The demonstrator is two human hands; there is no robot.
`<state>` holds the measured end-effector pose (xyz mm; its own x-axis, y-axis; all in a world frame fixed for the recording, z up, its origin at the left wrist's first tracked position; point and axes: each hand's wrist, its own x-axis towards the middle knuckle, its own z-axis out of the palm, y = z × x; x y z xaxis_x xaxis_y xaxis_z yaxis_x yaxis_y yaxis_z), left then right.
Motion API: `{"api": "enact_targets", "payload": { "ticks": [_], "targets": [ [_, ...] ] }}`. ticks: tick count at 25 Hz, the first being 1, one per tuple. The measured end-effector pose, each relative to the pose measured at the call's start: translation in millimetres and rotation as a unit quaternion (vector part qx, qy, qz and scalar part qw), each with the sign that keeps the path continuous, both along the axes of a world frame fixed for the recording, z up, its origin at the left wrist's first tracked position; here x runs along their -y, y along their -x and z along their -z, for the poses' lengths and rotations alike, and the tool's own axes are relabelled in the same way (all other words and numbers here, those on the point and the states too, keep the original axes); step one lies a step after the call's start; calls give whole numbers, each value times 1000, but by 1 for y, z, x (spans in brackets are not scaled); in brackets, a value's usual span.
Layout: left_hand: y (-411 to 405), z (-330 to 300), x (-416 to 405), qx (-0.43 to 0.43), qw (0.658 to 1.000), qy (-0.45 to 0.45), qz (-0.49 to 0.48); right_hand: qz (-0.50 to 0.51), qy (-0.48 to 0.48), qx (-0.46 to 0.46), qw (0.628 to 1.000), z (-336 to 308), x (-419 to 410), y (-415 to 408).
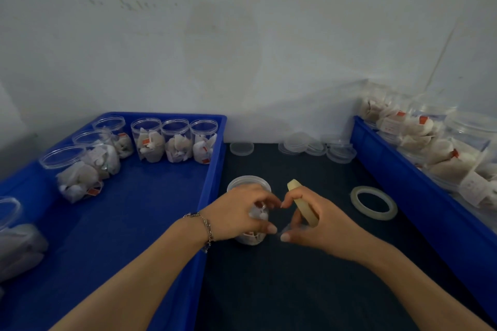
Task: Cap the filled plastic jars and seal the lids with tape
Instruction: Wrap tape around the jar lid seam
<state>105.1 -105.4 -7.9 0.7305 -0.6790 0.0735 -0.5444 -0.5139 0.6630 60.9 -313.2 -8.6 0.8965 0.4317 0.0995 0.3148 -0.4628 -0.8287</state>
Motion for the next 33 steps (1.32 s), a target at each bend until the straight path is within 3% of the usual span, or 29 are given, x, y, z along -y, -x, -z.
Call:
{"api": "enact_targets", "payload": {
  "ticks": [4,6,10,17,22,26,33],
  "targets": [
    [1,-1,3,-186,981,16,56,-46,-33,-8,998,-3,-4,1],
    [0,-1,1,-212,976,24,53,-52,-41,-5,998,-5,-6,1],
    [-2,-5,-3,-150,988,0,36,-31,-19,-6,999,-9,-2,-1],
    [-4,-11,-16,-124,985,-112,-36,55,149,1,987,25,-2,-23],
    [-2,-14,-18,-78,981,-176,-37,72,168,36,982,35,-10,-28],
    [-5,-13,-19,-17,982,-171,-73,131,214,85,964,41,-13,-34],
    [-10,-5,-17,60,978,-154,-129,173,192,85,962,50,-13,-41]
  ]
}}
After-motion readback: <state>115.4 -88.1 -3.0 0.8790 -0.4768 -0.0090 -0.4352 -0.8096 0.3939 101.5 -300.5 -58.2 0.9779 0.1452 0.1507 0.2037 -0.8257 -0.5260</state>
